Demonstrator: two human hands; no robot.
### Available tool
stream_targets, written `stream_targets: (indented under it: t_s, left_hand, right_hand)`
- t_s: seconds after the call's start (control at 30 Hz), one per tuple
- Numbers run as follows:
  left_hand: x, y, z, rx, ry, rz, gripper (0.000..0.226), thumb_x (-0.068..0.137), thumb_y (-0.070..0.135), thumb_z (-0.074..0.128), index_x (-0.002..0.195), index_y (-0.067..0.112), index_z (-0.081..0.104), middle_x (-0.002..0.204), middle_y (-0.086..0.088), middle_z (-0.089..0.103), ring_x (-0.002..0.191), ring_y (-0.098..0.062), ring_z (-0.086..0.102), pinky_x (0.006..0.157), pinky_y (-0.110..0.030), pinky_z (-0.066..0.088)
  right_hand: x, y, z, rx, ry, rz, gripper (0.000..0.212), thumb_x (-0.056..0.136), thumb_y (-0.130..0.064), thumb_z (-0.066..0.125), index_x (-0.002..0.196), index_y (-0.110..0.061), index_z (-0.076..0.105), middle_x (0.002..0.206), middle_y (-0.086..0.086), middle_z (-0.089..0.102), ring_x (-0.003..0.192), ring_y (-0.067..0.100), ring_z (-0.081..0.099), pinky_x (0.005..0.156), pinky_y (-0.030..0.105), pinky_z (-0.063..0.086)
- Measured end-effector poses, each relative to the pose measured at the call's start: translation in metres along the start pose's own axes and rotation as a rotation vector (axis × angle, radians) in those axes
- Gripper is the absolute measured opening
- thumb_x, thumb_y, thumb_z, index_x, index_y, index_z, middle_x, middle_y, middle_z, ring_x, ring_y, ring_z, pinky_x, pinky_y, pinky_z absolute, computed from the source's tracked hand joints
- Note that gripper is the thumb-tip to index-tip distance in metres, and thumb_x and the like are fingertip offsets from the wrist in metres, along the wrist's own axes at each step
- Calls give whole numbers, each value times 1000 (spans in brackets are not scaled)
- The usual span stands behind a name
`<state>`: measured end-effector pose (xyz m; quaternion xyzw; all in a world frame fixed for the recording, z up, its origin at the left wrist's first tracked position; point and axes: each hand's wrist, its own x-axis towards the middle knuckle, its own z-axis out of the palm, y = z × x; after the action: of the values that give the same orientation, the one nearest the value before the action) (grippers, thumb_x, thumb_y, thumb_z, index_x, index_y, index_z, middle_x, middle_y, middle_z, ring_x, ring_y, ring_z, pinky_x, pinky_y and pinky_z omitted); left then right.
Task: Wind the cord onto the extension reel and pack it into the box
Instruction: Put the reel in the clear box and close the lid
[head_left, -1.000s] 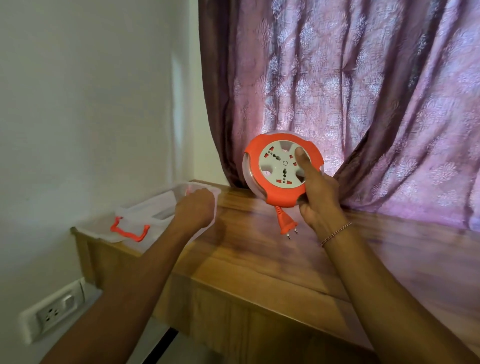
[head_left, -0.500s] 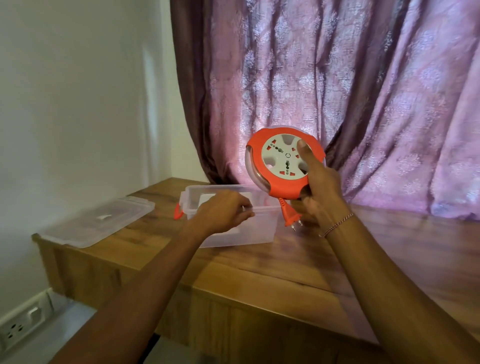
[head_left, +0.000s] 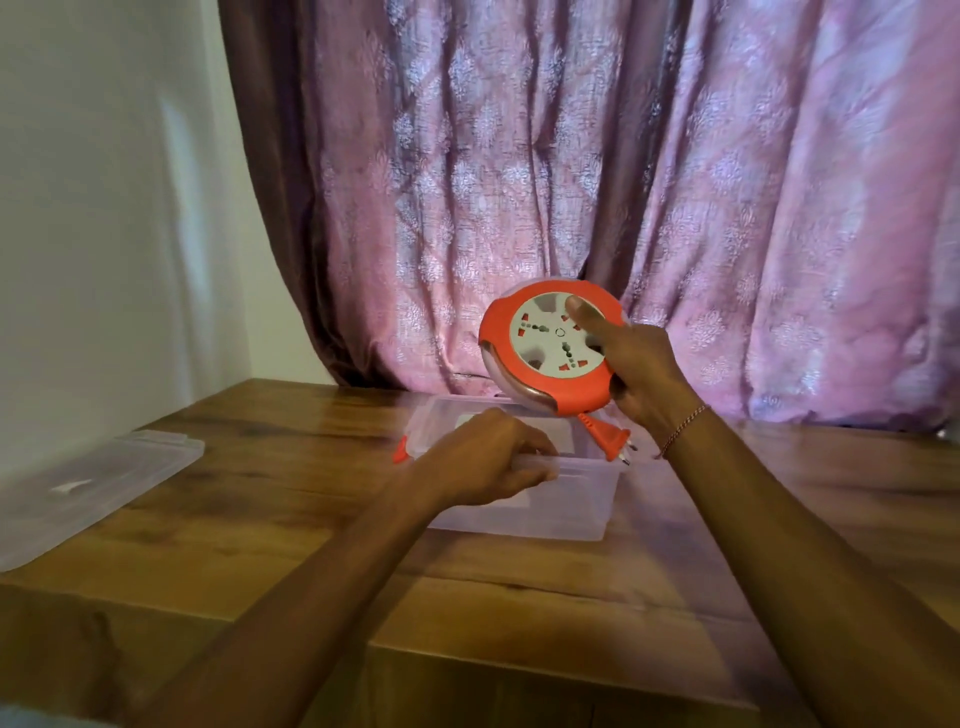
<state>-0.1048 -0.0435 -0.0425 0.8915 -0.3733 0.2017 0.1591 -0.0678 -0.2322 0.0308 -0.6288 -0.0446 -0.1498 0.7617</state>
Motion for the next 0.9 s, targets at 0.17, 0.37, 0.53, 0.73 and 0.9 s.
stream_targets:
  t_s: [0.17, 0.37, 0.53, 0.73, 0.9]
  left_hand:
    - [-13, -29, -19, 202, 198, -53, 68, 79, 78, 65, 117, 23, 73, 109, 7, 73, 94, -7, 57, 80, -29, 53]
    - [-47, -79, -21, -161, 132, -365, 116, 55, 84, 74, 152, 27, 42, 149, 12, 45, 130, -4, 39, 107, -30, 38]
    - [-56, -94, 4, -301, 187, -406, 118, 60, 78, 82, 158, 35, 34, 163, 12, 37, 143, -3, 36, 119, -37, 36]
    - [-52, -98, 10, -401, 228, -369, 95, 61, 71, 89, 142, 48, 46, 145, 21, 54, 130, -5, 55, 106, -43, 54]
    - [-51, -97, 13, -388, 240, -353, 98, 61, 75, 87, 145, 53, 41, 143, 31, 52, 129, 2, 54, 104, -39, 56]
  right_hand:
    - [31, -1, -7, -163, -61, -39, 58, 53, -50, 92, 85, -6, 71, 78, 8, 77, 72, 26, 75, 58, 35, 59]
    - [35, 41, 7, -340, -211, 18, 57, 56, -56, 87, 91, -14, 74, 81, 5, 77, 71, 18, 75, 56, 31, 58]
    - [35, 64, 13, -337, -406, 217, 56, 70, -34, 84, 113, -4, 68, 109, 17, 73, 90, 26, 69, 79, 47, 58]
    - [34, 66, 10, -324, -664, 506, 51, 81, -13, 73, 126, 5, 57, 123, 22, 65, 109, 29, 64, 76, 32, 60]
    - [38, 73, 6, -502, -723, 465, 48, 84, -17, 73, 126, 2, 59, 120, 19, 68, 115, 34, 63, 102, 50, 47]
